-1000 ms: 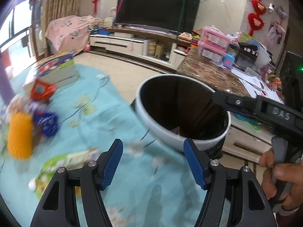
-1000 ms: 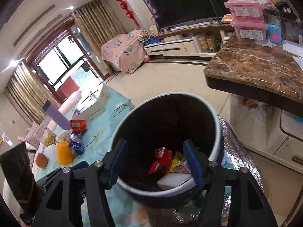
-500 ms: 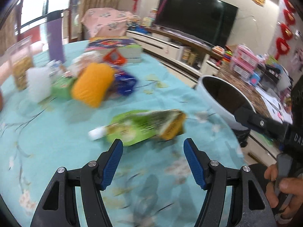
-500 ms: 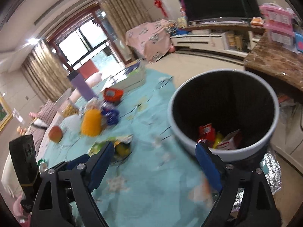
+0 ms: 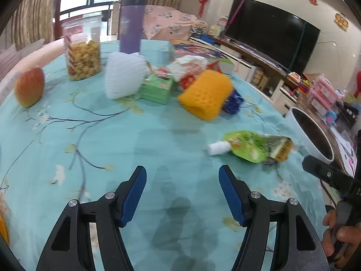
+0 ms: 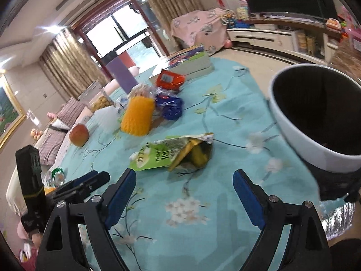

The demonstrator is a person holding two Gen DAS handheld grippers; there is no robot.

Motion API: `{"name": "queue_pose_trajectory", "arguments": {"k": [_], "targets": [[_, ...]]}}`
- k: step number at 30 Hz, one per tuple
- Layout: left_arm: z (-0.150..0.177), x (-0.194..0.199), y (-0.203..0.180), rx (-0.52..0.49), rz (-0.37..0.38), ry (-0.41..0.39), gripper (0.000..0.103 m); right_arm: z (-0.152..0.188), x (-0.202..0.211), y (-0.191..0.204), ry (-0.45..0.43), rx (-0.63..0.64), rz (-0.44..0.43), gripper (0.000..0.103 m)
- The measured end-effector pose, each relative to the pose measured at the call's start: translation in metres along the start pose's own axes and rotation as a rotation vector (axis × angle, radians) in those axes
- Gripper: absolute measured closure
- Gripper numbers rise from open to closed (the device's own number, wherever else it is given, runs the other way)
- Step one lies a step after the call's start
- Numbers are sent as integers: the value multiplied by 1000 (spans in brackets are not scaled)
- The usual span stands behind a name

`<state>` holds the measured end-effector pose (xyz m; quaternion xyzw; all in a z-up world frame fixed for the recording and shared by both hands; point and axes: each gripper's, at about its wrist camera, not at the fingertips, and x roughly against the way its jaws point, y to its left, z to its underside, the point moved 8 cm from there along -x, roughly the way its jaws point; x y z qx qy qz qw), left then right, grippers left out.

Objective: Collect trash
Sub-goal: 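Move both open grippers back over the table toward the remaining items, then grasp the green drink pouch with the right gripper while the left gripper grasps the white foam netting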

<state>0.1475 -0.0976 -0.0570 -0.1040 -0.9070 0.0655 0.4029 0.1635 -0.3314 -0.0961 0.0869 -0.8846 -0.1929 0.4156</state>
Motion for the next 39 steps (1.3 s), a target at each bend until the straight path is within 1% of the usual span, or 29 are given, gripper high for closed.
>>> {"name": "queue_pose_trajectory", "arguments": {"k": [4,9,12,17,18,21,24,27,29,30,31,32,33,34,35,36,38,39], "targets": [[-5,-4,9,12,-18,2,37,-2,-9,9,9,79,-4,14],[-17,-16,18,12,-22,13,37,-6,-25,15,66,194,-11,14],[-31,-28,31,2,-37,11,37,-9,-35,17,111,290,-13,14],[-61,-50,50,-8,-71,-3,35,-15,-42,30,150,451,-43,14],[-67,-54,54,-13,-78,-9,35,-16,-45,34,157,497,-43,14],[-85,-69,63,-36,-115,-25,35,-18,-56,38,177,573,-40,14],[-98,-87,69,-43,-119,-25,35,-20,-69,36,211,592,-43,14],[-108,-102,72,-52,-117,-45,36,-19,-81,36,246,593,-52,14],[-111,-111,72,-58,-107,-42,55,-17,-85,35,254,581,-52,15],[-111,-115,71,-62,-101,-32,73,-17,-85,34,249,571,-53,16],[-110,-120,72,-62,-96,-20,80,-17,-85,33,245,553,-58,25],[-110,-121,72,-62,-93,-20,84,-16,-84,32,250,521,-76,35],[-108,-122,72,-64,-92,-19,89,-16,-82,31,247,496,-83,38],[-107,-120,72,-65,-92,-19,90,-19,-81,31,243,480,-84,50],[-105,-117,71,-64,-92,-20,91,-18,-78,32,242,468,-93,70],[-103,-112,70,-63,-89,-21,91,-18,-74,33,237,441,-91,74],[-95,-100,67,-53,-65,-11,92,-19,-70,33,230,410,-70,88],[-91,-93,66,-50,-55,-7,92,-18,-68,35,226,396,-70,91]]}}
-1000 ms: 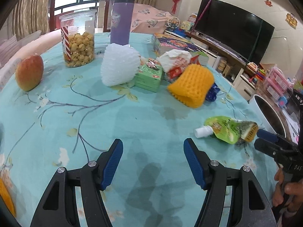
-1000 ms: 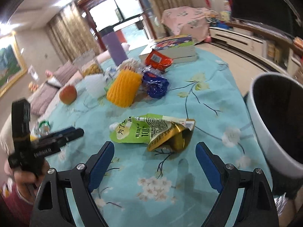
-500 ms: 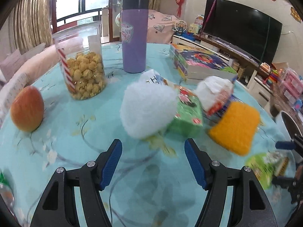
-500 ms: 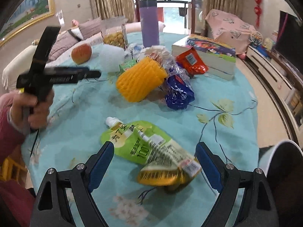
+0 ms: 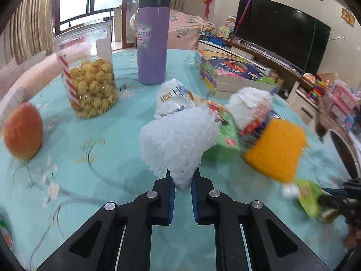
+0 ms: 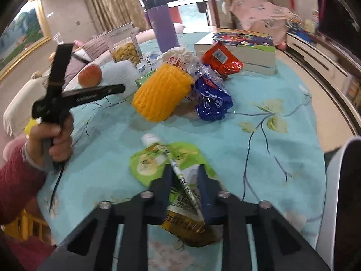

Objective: Collect trash
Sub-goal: 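Grasp the green drink pouch with the right gripper while the left gripper grasps the white foam netting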

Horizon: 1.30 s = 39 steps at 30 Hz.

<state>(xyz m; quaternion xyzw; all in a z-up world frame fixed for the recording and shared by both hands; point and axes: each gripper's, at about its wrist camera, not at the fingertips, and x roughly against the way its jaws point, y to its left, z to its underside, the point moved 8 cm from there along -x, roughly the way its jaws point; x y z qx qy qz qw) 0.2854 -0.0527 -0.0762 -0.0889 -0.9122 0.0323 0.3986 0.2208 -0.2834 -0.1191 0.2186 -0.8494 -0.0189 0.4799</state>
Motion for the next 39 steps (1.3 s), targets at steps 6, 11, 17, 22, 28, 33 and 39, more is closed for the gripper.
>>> {"name": "queue_pose_trajectory", "arguments": {"k": [6,11,17,22,28,33,39], "targets": [[28,46,-14,12,143,55,92,13,6,12,-2,-144,-49,98],[55,53,-21,42,272,161,92,12,8,22,-28,-180,-55,92],[62,32,-23,70,267,197,91,16,-1,27,-12,-138,-21,91],[52,22,-33,66,196,131,91,18,1,24,-50,-182,-5,97],[53,22,-60,54,221,114,92,25,21,14,-120,-281,-9,99],[57,30,-88,9,264,113,92,29,43,-2,-167,-332,19,99],[53,33,-122,-42,308,118,92,35,68,-25,-209,-386,64,99]]}}
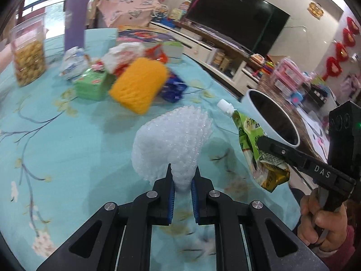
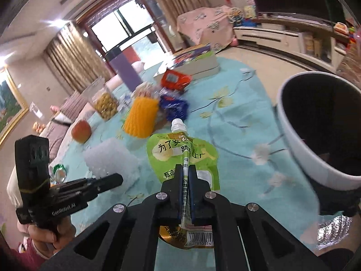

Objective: Collect trash
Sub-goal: 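Grasp the green drink pouch with the right gripper while the left gripper grasps the white foam netting, then carry the pouch and white foam netting over the bin and release both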

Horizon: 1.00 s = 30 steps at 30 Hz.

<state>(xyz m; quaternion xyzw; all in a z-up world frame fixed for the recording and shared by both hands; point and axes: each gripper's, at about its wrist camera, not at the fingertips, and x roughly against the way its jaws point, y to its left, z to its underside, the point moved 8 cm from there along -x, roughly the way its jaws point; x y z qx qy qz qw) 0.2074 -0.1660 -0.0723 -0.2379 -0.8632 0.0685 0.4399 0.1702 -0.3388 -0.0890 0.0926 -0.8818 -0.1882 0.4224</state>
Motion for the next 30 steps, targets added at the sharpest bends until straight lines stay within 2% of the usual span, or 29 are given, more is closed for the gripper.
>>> {"name": "queue_pose_trajectory", "arguments": {"k": [21,30], "targets": [[-39,-58,-87,-154,89,41,92,-24,66,-74,-120,-90,113,99],[-59,-83,-118,-219,105,63,92,-30,77,-107,-131,-123,154,99]]}}
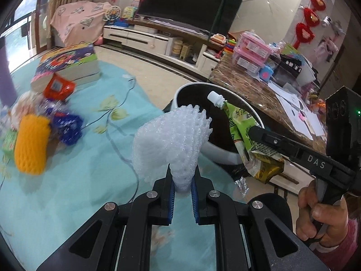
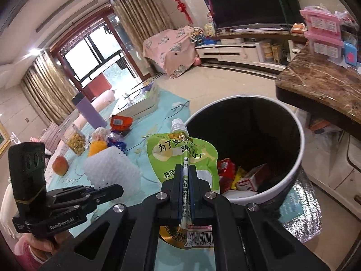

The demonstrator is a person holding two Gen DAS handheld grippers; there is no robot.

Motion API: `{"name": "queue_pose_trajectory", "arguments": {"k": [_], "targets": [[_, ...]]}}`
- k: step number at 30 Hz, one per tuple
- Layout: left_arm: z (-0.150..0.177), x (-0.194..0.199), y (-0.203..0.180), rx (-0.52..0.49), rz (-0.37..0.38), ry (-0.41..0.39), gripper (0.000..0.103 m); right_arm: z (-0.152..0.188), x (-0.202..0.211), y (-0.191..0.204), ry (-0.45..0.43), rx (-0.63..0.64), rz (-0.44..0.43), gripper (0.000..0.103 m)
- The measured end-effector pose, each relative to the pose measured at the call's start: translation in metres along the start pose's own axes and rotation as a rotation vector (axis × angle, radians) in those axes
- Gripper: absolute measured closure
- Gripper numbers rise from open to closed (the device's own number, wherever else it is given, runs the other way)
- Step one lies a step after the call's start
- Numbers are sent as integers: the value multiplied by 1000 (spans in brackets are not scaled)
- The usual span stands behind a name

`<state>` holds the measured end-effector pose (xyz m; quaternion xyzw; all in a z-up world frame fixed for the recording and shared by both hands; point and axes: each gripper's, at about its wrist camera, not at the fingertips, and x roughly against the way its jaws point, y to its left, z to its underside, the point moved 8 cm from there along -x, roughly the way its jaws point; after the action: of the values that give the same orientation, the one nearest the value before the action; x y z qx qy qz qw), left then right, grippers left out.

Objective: Collect trash
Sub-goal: 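Carry the pouch and white foam netting over the bin and release both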

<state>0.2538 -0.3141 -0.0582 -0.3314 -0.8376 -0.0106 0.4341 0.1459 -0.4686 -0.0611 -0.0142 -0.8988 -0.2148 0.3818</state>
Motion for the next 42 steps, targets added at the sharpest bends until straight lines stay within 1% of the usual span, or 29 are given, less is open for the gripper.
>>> {"name": "queue_pose_trajectory", "arguments": {"k": [9,14,27,28,36,39,40,42], "targets": [[-25,-25,-21,-63,0,24,92,-14,2,-34,-7,-39,37,99],[-35,-40,-29,-80,-5,37,92,-21,1,-48,-9,-53,54,99],[-54,-72,-40,-101,-14,64,92,-32,-6,-67,3,-69,72,99],[-55,-75,-43,-124,-4,74,92,-33,-7,-69,6,-71,74,99],[-63,-96,-53,-149,-20,99,91,-35,-16,-78,29,-88,74,99],[-63,-101,-55,-150,-24,111,88,-38,-18,-78,31,-85,78,99],[-63,-103,-56,-149,-25,114,85,-38,-18,-78,31,-86,79,99],[-65,-104,-57,-149,-29,111,82,-39,-19,-79,31,-76,90,95]]}}
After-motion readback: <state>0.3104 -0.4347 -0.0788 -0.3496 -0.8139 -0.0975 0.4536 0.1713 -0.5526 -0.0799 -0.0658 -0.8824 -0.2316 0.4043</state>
